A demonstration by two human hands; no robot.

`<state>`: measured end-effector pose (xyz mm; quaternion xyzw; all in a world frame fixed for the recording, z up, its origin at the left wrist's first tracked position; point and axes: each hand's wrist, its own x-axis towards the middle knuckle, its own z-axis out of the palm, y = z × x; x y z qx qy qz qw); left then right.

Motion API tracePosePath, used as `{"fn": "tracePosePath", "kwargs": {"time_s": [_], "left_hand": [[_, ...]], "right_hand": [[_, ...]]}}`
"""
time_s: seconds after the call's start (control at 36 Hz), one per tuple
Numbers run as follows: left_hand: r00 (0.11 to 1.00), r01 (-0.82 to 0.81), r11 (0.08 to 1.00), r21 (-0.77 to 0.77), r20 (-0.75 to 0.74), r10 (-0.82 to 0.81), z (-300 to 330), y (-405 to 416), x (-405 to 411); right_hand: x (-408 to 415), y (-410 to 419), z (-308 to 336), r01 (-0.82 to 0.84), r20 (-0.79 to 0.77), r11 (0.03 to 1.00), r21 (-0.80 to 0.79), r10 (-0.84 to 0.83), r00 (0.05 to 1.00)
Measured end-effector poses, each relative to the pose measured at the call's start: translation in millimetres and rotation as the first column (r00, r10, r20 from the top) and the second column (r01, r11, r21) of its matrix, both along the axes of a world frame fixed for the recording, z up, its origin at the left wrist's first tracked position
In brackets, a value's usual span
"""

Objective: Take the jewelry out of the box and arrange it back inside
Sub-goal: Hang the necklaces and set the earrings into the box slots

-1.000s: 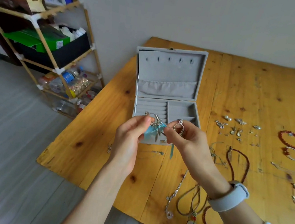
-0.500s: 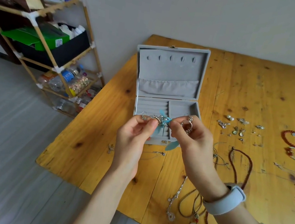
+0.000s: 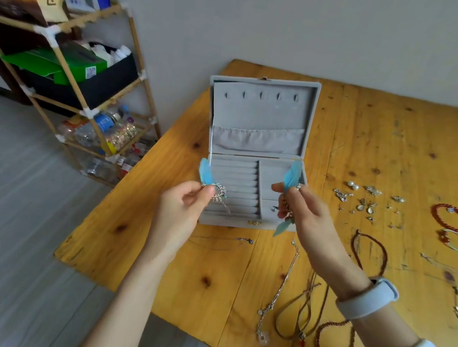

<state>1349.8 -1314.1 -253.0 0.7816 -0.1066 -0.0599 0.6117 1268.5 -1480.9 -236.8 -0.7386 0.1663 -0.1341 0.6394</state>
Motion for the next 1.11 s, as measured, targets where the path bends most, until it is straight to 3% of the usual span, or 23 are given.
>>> {"fn": "tracePosePath", "kwargs": {"time_s": [0.11, 0.17, 0.25, 0.36, 0.47, 0.64, 0.83, 1.11], "left_hand": [[0.980, -0.039, 0.973, 0.226, 0.197, -0.006, 1, -3, 18], [0.950, -0.072, 0.946, 0.317, 0.311, -0.032, 7, -5, 24], [0.904, -0.117, 0.937, 0.330, 0.427, -0.037, 21, -9, 36], [0.882, -0.108, 0.966, 0.237, 0.471, -0.017, 42, -19, 56], [0.934, -0.049, 0.992, 0.115, 0.356, 0.005, 47, -37, 85], [0.965, -0.038, 0.998, 0.051, 0.261, 0.023, 30, -55, 129], [0.900, -0.131, 0.991, 0.026, 0.423, 0.108, 15, -68, 156], [0.877, -0.114, 0.992, -0.053, 0.464, 0.125, -3, -82, 173]], "right_hand": [[13, -12, 0, -0.125, -0.128, 0.959, -0.255, 0.094, 0.987], [21, -18, 2, -0.179, -0.126, 0.896, -0.406, 0.139, 0.982], [35, -27, 12, -0.159, -0.052, 0.862, -0.481, 0.153, 0.987], [62, -34, 30, -0.090, 0.052, 0.907, -0.412, 0.121, 0.991], [99, -39, 32, -0.011, 0.086, 0.943, -0.333, 0.042, 0.995], [151, -42, 24, 0.071, 0.130, 0.955, -0.288, -0.034, 0.991], [191, -40, 13, 0.161, 0.237, 0.973, -0.165, -0.119, 0.964], [210, -35, 0, 0.398, 0.375, 0.905, -0.152, -0.320, 0.870]]}}
